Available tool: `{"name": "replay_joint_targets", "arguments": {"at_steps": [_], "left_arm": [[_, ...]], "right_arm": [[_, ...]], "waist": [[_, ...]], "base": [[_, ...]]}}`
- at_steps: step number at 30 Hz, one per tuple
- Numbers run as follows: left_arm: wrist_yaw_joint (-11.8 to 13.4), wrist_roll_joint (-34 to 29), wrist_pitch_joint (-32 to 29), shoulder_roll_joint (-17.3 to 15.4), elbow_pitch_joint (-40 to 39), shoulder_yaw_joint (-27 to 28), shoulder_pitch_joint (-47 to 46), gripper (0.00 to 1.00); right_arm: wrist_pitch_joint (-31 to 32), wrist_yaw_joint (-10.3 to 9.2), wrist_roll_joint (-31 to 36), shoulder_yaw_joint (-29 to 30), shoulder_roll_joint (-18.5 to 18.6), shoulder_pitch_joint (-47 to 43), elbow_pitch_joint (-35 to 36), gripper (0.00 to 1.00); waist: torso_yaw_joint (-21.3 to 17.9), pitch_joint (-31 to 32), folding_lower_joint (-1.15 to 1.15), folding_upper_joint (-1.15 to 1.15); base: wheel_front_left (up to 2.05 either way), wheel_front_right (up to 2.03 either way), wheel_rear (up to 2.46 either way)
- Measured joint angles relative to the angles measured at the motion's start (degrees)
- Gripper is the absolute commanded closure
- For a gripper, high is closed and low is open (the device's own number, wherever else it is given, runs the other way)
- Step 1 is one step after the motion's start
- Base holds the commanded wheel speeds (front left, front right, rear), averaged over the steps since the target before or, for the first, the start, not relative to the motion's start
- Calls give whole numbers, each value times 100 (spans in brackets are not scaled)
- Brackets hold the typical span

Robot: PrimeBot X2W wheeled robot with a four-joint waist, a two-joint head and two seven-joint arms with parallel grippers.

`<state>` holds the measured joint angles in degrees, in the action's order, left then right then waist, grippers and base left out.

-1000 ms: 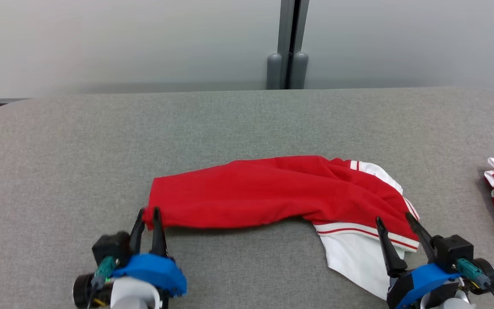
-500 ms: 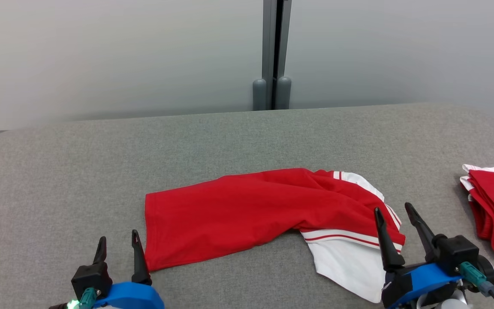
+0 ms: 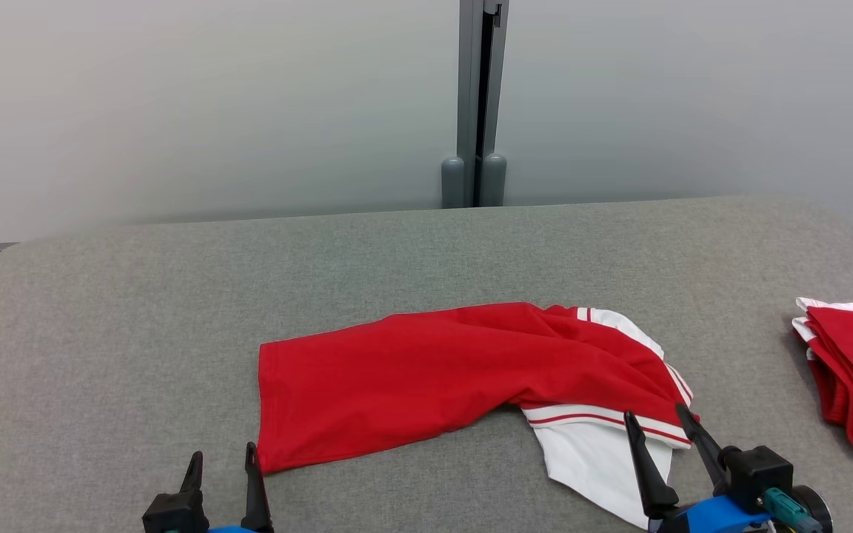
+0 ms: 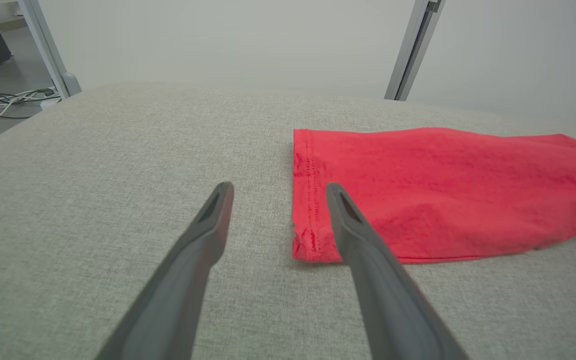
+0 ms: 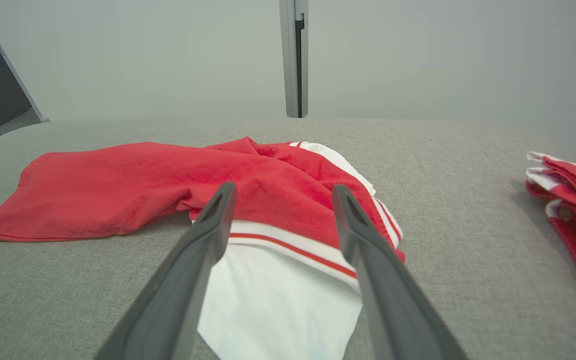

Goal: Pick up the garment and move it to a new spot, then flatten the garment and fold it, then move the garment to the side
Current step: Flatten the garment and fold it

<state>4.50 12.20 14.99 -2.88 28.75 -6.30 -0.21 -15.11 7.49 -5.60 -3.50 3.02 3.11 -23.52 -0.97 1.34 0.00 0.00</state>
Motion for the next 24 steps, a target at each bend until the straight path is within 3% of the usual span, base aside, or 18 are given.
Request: {"name": "replay_joint_targets", "arguments": {"at_steps": [12, 24], "left_arm": [[-252, 479, 0, -1, 363, -156, -99, 0], [-311, 1053, 0, -1, 914, -175, -521, 0]], "right_arm": [[0, 0, -52, -110, -9, 9, -165, 0], [-1, 0, -51, -147, -9, 140, -296, 0]], "waist": [[-59, -175, 1, 0], [-217, -570, 1, 0]], "base": [[0, 0, 0], [0, 0, 0]]}}
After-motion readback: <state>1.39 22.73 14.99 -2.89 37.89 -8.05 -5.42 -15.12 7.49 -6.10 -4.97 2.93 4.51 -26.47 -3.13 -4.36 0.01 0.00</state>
